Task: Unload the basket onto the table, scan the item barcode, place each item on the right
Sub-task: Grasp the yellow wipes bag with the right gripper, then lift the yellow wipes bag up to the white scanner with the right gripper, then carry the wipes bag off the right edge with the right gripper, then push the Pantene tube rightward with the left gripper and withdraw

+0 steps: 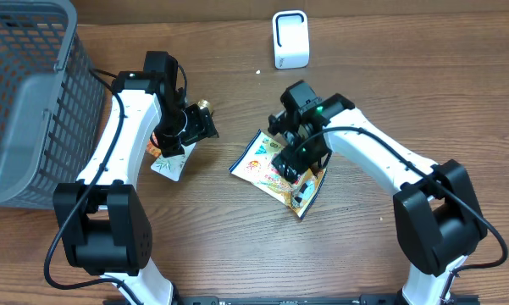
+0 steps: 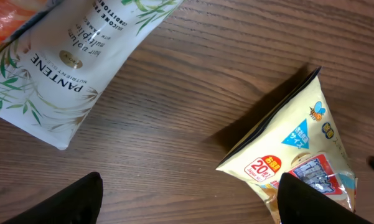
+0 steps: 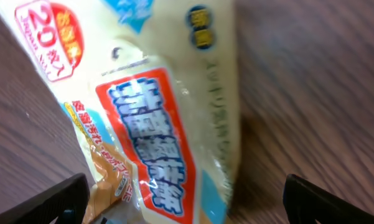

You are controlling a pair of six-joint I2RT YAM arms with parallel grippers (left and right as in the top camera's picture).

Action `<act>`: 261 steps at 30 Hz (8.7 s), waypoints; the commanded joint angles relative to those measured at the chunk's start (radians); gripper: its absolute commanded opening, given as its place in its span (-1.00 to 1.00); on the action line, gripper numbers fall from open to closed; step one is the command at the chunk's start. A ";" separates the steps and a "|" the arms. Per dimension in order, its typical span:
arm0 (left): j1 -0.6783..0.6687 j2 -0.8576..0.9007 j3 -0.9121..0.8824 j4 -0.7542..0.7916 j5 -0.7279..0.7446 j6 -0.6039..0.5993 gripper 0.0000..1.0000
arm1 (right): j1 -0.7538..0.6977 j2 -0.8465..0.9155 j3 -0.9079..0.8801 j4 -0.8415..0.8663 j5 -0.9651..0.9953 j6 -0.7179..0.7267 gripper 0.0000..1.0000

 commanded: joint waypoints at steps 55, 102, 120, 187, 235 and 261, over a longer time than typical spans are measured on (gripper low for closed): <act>-0.004 0.012 -0.007 0.042 -0.042 -0.006 1.00 | -0.446 0.064 0.328 -0.312 -1.120 0.294 -0.92; -0.004 0.012 -0.007 0.043 -0.042 -0.006 1.00 | -0.479 0.064 0.328 -0.241 -1.347 0.325 -0.93; -0.004 0.012 -0.007 0.043 -0.042 -0.006 1.00 | -0.322 0.065 0.328 0.256 -0.108 0.665 -0.93; -0.004 0.012 -0.007 0.043 -0.042 -0.006 0.99 | -0.874 -0.040 0.331 0.327 0.250 0.978 -0.93; -0.004 0.012 -0.007 0.050 -0.042 -0.006 1.00 | -1.280 -0.296 0.327 0.038 -0.587 1.005 1.00; -0.020 0.093 -0.007 0.397 -0.320 0.191 0.70 | -1.252 -0.296 0.325 -0.042 -0.447 1.005 1.00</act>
